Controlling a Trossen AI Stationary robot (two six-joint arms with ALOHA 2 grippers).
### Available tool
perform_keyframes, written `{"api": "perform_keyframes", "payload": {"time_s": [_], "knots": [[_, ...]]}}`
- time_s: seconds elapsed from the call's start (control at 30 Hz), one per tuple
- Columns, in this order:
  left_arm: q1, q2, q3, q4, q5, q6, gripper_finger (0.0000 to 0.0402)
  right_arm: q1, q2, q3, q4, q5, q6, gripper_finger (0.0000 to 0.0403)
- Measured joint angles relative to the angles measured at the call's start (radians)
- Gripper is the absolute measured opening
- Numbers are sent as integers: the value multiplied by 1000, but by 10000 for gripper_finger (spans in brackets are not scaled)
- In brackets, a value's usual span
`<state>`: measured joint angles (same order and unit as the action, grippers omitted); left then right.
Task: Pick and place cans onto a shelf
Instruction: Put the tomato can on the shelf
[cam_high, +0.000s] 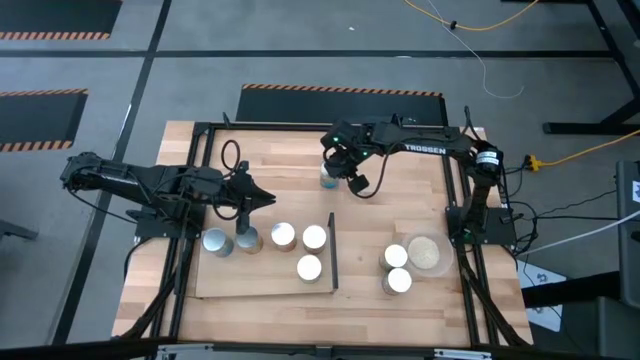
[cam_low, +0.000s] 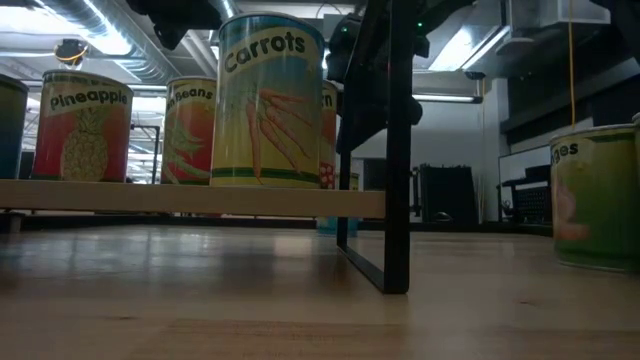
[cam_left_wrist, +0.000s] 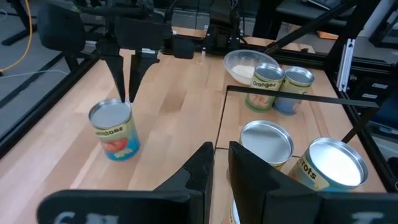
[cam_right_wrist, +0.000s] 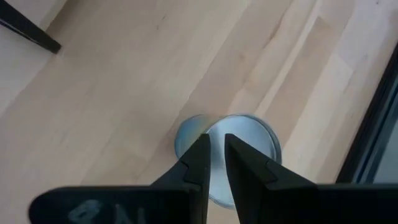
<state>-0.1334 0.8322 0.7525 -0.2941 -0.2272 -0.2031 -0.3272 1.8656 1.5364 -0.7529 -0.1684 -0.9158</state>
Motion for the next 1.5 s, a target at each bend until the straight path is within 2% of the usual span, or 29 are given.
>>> {"api": "perform_keyframes", "payload": {"time_s": [0.2, 0.37, 0.43, 0.57, 0.73, 0.93, 1.07, 1.3, 1.5], "knots": [[0, 0, 0, 16, -73, 3, 43, 39, -74, 0, -135, 129, 81, 53], [0, 0, 0, 120, -237, 4, 43, 58, -202, -3, -270, 122, 184, 53], [6, 0, 0, 181, -255, 9, 43, 61, -260, -10, -302, 122, 234, 53], [35, 11, 0, 325, -249, 54, 44, 62, -385, -65, -329, 119, 311, 53], [98, 68, 9, 463, -204, 57, 64, 61, -543, -228, -280, 120, 366, 53], [192, 189, 112, 464, -137, 11, 106, 61, -669, -425, -126, 121, 366, 53], [246, 295, 215, 457, -104, -6, 112, 61, -699, -507, -77, 123, 365, 53], [313, 505, 443, 369, -31, -48, 110, 61, -704, -561, -87, 123, 363, 53], [352, 680, 624, 204, -13, -107, 110, 61, -704, -561, -82, 123, 363, 53]]}}
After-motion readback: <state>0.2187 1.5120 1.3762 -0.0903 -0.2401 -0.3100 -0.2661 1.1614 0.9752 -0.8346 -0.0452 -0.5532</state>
